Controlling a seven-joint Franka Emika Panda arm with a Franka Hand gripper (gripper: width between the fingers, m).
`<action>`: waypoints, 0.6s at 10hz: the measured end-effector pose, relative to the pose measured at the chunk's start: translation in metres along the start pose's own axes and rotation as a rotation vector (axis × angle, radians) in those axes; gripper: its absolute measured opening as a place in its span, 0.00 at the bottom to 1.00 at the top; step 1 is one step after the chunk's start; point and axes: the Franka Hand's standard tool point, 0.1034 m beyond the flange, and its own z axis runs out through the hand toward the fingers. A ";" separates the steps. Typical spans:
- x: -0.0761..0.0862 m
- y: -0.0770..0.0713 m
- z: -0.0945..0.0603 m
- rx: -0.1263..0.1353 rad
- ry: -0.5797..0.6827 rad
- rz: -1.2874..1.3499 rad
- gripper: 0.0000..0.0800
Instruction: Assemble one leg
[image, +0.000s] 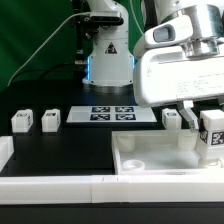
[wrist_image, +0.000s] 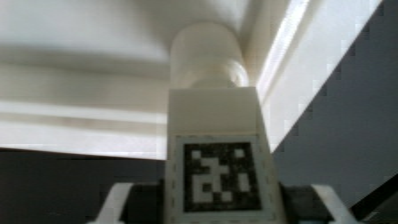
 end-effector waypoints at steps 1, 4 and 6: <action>-0.001 0.000 0.001 -0.002 0.007 0.000 0.36; 0.001 0.001 0.003 -0.012 0.046 0.001 0.36; 0.001 0.001 0.003 -0.012 0.049 0.000 0.46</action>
Offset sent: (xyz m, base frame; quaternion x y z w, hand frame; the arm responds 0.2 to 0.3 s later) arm -0.0068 -0.0009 -0.0130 0.0016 -0.0015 0.0051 1.0000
